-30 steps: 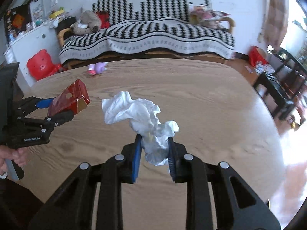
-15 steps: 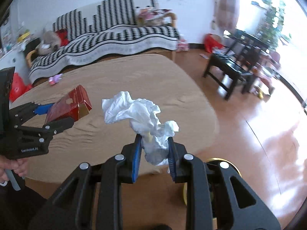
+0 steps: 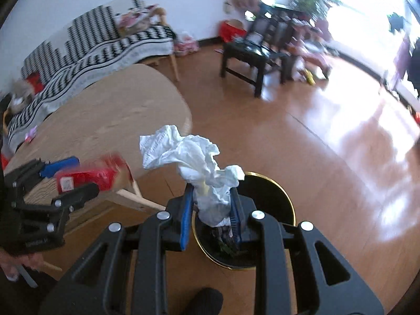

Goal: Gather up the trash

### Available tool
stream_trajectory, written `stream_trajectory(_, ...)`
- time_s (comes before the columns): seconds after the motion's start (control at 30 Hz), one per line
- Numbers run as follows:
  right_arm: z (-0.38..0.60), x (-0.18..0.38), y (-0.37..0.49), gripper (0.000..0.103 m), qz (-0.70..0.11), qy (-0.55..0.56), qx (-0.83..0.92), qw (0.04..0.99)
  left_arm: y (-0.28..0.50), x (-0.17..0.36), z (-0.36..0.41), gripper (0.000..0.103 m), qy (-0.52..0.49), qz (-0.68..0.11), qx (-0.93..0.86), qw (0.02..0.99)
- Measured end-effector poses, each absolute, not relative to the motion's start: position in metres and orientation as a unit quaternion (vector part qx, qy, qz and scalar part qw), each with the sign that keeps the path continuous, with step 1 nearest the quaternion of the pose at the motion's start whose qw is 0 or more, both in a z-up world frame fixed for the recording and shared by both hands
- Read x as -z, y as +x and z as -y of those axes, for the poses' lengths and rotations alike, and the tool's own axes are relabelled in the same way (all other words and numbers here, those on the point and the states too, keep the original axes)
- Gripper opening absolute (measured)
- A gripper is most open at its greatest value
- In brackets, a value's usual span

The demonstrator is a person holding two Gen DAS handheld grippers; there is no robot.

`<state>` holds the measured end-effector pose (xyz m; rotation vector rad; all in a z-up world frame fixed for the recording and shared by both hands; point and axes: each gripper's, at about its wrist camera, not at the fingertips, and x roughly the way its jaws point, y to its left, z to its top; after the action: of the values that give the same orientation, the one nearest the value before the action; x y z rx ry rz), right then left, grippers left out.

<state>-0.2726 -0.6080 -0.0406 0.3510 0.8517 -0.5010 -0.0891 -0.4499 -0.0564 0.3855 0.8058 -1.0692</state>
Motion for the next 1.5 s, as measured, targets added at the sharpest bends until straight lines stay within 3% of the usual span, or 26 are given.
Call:
stream_trajectory(0.03, 0.617, 0.046, -0.280, 0.025, -0.408, 0.180, 0.247, 0.860, -0.094, 0.061, 0.460, 0.065, 0.179, -0.374, 0.499, 0.761)
stream_trajectory(0.17, 0.639, 0.059, -0.294, 0.025, -0.415, 0.210, 0.269, 0.844, -0.104, 0.083, 0.490, 0.036, 0.188, -0.389, 0.525, 0.734)
stream_trajectory(0.23, 0.647, 0.062, -0.301, 0.025, -0.414, 0.226, 0.274, 0.839, -0.106, 0.097, 0.504, 0.031, 0.197, -0.398, 0.525, 0.726)
stream_trajectory(1.03, 0.660, 0.083, -0.300, 0.025, -0.438, 0.236, 0.274, 0.823, -0.124, 0.114, 0.531, 0.029, 0.224, -0.400, 0.532, 0.712)
stream_trajectory(1.1, 0.660, 0.083, -0.300, 0.025, -0.438, 0.236, 0.276, 0.822, -0.125, 0.114, 0.530, 0.033, 0.226, -0.401, 0.533, 0.710)
stream_trajectory(1.13, 0.661, 0.083, -0.299, 0.027, -0.439, 0.237, 0.276, 0.822, -0.124, 0.114, 0.530, 0.043, 0.225, -0.401, 0.533, 0.710)
stream_trajectory(1.17, 0.661, 0.084, -0.299, 0.036, -0.439, 0.238, 0.276, 0.821, -0.127, 0.112, 0.531, 0.060, 0.224, -0.400, 0.532, 0.712)
stream_trajectory(1.2, 0.661, 0.084, -0.298, 0.043, -0.441, 0.240, 0.276, 0.820, -0.127, 0.111, 0.529, 0.070, 0.222, -0.398, 0.531, 0.715)
stream_trajectory(1.23, 0.662, 0.085, -0.297, 0.058, -0.442, 0.241, 0.279, 0.818, -0.127, 0.109, 0.527, 0.078, 0.217, -0.391, 0.531, 0.719)
stream_trajectory(1.27, 0.662, 0.085, -0.298, 0.066, -0.440, 0.241, 0.283, 0.818, -0.126, 0.108, 0.526, 0.079, 0.216, -0.388, 0.532, 0.721)
stream_trajectory(1.5, 0.662, 0.083, -0.296, 0.070, -0.436, 0.242, 0.285, 0.818, -0.124, 0.106, 0.520, 0.085, 0.217, -0.383, 0.532, 0.723)
